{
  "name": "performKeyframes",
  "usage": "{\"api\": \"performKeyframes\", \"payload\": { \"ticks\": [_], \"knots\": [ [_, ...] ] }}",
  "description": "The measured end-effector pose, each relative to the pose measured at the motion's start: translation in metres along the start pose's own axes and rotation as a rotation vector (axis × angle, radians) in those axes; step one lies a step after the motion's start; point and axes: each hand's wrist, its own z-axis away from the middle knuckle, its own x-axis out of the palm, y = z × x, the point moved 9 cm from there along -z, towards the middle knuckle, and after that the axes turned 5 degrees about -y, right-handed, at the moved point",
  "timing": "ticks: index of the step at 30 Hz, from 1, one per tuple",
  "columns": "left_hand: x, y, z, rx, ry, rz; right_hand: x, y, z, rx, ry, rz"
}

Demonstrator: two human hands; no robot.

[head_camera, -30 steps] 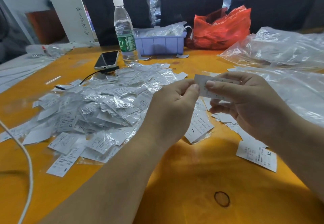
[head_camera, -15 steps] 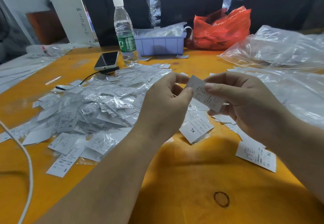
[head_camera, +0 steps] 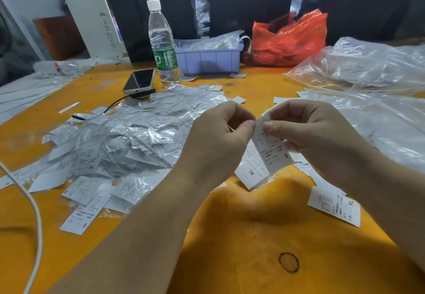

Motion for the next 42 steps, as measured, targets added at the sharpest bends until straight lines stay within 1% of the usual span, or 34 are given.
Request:
{"api": "performKeyframes", "payload": {
  "ticks": [6, 8, 13, 16, 19, 22, 25, 27, 30, 33, 35, 38, 40, 42],
  "knots": [
    [0.006, -0.003, -0.001, -0.018, -0.065, -0.033, -0.002, 0.003, -0.002, 0.019, 0.01, 0.082],
    [0.006, -0.004, -0.001, -0.02, -0.075, -0.036, -0.001, 0.004, -0.003, 0.035, -0.011, 0.109],
    [0.006, -0.004, -0.002, -0.019, -0.087, -0.071, 0.001, 0.007, -0.003, 0.083, -0.026, 0.113],
    [0.009, -0.006, -0.002, -0.026, -0.12, -0.121, 0.003, 0.005, -0.002, 0.074, -0.031, 0.131],
    [0.013, -0.003, -0.001, 0.007, -0.156, -0.138, 0.002, 0.002, -0.001, 0.048, -0.031, 0.153],
    [0.013, -0.002, 0.0, 0.024, -0.165, -0.152, 0.001, 0.002, -0.001, 0.04, -0.027, 0.161],
    [0.012, -0.005, 0.0, 0.003, -0.164, -0.179, 0.0, 0.004, -0.002, 0.036, -0.022, 0.202],
    [0.011, -0.011, -0.001, -0.044, -0.156, -0.227, -0.003, 0.002, -0.002, -0.007, 0.01, 0.366],
    [0.005, -0.019, -0.001, -0.096, -0.118, -0.395, -0.001, -0.002, -0.001, -0.053, 0.013, 0.781],
    [-0.002, -0.021, -0.003, -0.102, -0.061, -0.502, -0.004, 0.003, -0.001, 0.013, -0.006, 1.017],
    [-0.004, -0.02, -0.003, -0.101, -0.03, -0.526, -0.009, 0.009, 0.0, 0.107, -0.018, 1.127],
    [-0.003, -0.016, -0.003, -0.078, -0.008, -0.514, -0.008, 0.019, 0.003, 0.269, -0.089, 1.225],
    [0.002, -0.013, -0.001, -0.059, -0.026, -0.487, -0.007, 0.021, 0.005, 0.29, -0.108, 1.254],
    [0.008, -0.012, 0.0, -0.051, -0.058, -0.453, -0.008, 0.018, 0.004, 0.254, -0.082, 1.254]
  ]
}}
